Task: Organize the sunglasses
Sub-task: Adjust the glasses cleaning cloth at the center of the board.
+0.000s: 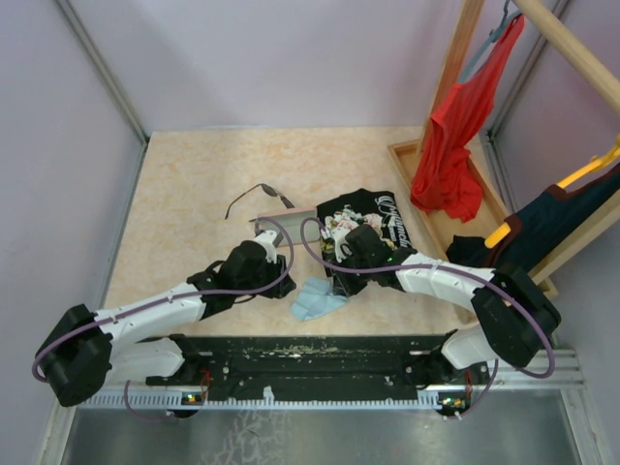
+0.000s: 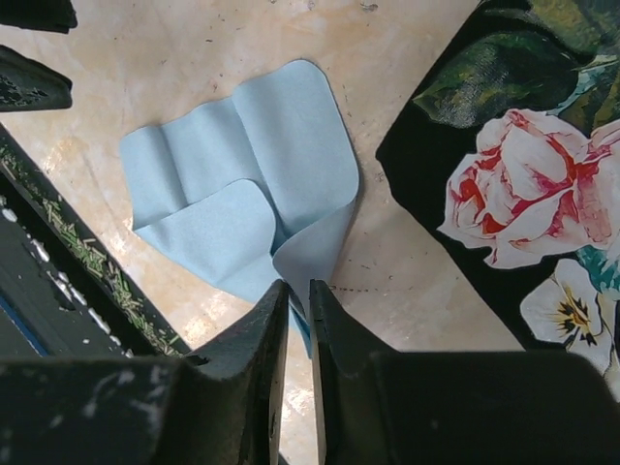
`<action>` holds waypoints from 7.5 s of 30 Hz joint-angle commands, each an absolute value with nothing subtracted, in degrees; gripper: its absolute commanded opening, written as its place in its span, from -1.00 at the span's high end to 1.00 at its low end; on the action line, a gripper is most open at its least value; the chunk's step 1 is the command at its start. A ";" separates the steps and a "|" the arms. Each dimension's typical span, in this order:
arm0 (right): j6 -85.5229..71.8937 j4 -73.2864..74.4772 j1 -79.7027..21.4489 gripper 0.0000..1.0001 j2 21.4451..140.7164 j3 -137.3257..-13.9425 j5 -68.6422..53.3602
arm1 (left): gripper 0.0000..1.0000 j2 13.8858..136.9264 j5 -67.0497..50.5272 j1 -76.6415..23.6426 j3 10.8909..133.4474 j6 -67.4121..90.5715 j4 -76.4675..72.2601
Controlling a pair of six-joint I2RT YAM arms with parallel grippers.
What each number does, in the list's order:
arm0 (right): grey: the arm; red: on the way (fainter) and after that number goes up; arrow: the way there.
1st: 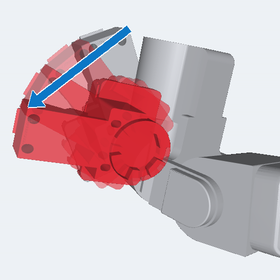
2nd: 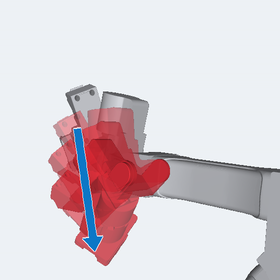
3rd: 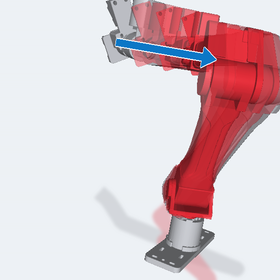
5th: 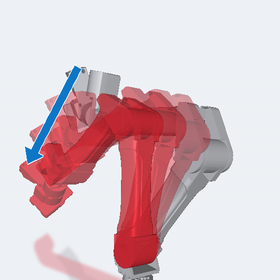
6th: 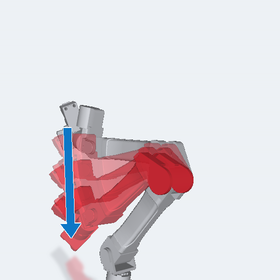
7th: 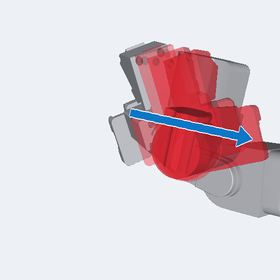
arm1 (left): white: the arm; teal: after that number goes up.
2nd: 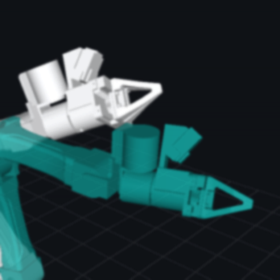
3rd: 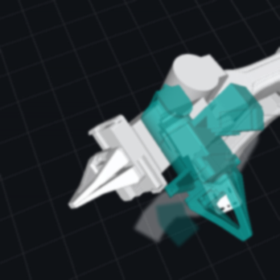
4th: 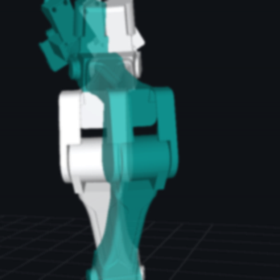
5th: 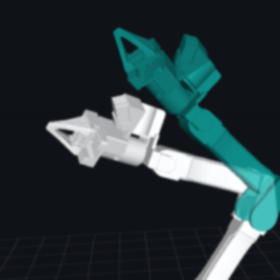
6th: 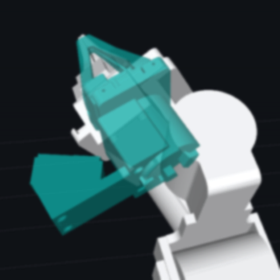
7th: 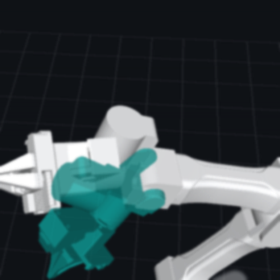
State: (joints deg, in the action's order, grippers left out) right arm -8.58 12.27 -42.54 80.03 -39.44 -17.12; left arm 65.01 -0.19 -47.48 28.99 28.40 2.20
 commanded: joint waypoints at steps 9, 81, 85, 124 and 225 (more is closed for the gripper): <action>-9.93 8.32 -42.01 1.00 77.47 -39.82 -17.71 | 0.21 64.73 1.04 -47.46 28.48 27.63 2.08; -40.07 -2.13 -42.01 1.00 65.66 -22.21 5.10 | 0.58 86.80 -0.76 -58.42 29.38 27.03 -5.97; -38.23 -5.36 -42.02 1.00 70.13 -24.74 3.00 | 0.92 83.05 0.06 -58.67 25.99 29.16 -5.76; -29.73 -7.46 -42.01 1.00 78.54 -28.31 -2.43 | -0.11 82.98 12.70 -53.57 37.77 28.31 7.22; -28.69 -11.79 -42.12 1.00 64.43 -28.18 -10.29 | 1.00 51.83 14.42 -63.98 36.36 25.71 16.17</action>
